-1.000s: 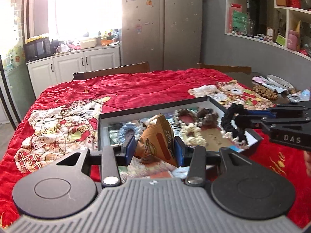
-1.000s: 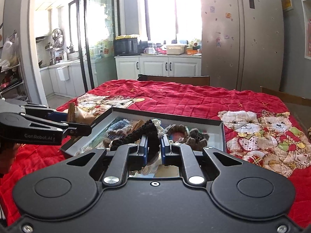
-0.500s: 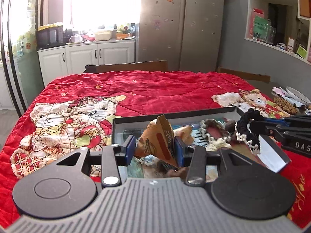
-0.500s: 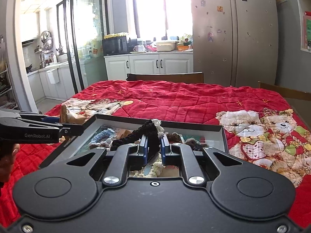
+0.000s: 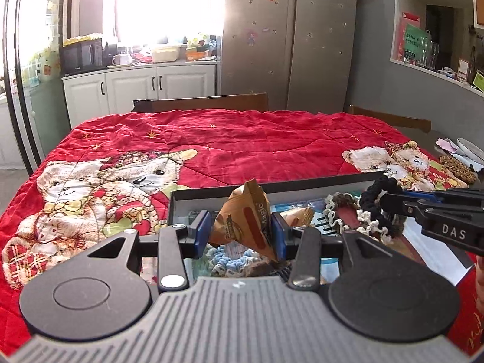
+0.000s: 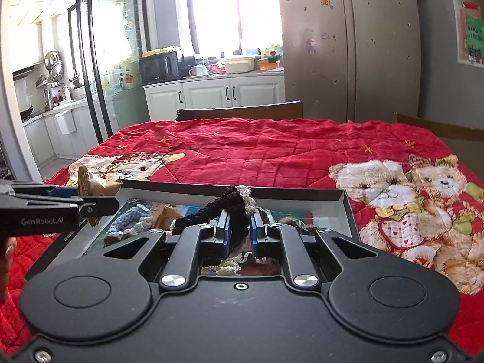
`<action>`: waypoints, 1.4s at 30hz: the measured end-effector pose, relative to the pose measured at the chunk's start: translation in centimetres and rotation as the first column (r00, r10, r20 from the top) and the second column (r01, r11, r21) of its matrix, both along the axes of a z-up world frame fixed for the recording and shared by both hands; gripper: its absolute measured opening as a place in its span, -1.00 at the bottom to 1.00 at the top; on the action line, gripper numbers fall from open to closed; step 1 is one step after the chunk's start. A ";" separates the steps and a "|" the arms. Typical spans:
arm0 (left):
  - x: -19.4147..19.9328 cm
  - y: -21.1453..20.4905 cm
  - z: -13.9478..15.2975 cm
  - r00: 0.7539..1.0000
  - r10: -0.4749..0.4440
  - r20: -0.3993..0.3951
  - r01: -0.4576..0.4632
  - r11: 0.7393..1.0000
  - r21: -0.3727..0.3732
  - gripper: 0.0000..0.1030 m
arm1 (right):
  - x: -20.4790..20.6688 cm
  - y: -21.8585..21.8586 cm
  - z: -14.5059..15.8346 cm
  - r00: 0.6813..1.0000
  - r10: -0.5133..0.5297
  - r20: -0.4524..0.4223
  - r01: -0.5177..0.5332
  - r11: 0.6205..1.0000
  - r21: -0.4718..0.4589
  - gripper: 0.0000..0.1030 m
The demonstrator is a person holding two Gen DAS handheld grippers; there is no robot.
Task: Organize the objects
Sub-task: 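Carry the paper packet and black scrunchie over the black box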
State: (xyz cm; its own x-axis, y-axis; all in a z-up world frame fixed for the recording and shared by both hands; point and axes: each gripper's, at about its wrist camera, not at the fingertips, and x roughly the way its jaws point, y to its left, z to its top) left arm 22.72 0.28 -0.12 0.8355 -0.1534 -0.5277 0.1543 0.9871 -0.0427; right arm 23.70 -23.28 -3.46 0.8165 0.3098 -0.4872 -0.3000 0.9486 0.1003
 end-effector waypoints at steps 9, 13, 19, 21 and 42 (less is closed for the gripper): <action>0.5 -0.7 -0.8 1.000 -0.012 -0.004 0.012 1.000 0.002 -0.08 | 1.2 -0.2 -1.2 1.000 -0.013 -0.025 0.013 1.000 0.007 -0.75; 0.7 -0.7 -1.1 1.000 -0.015 -0.011 0.015 1.000 0.002 -0.08 | 1.6 -0.1 -1.4 0.999 -0.015 -0.034 0.015 1.000 0.005 -0.75; 1.2 -0.5 -1.6 1.000 -0.015 -0.025 0.015 1.000 0.003 -0.08 | 2.2 0.1 -2.1 0.998 -0.020 -0.053 0.020 1.000 0.000 -0.75; 1.3 -0.5 -1.7 0.999 -0.016 -0.029 0.016 1.000 0.001 -0.08 | 2.3 0.1 -2.2 0.998 -0.025 -0.056 0.024 1.000 -0.003 -0.75; 2.1 -0.4 -2.6 0.998 -0.016 -0.061 0.016 1.000 0.006 -0.07 | 3.3 0.4 -2.8 0.996 -0.034 -0.079 0.032 0.999 -0.020 -0.75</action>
State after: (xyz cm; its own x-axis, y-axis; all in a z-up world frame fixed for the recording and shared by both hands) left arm 24.82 -0.11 -2.72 0.7990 -0.1632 -0.5788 0.1675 0.9848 -0.0464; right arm 26.98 -22.85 -6.27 0.7848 0.2736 -0.5561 -0.2606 0.9598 0.1044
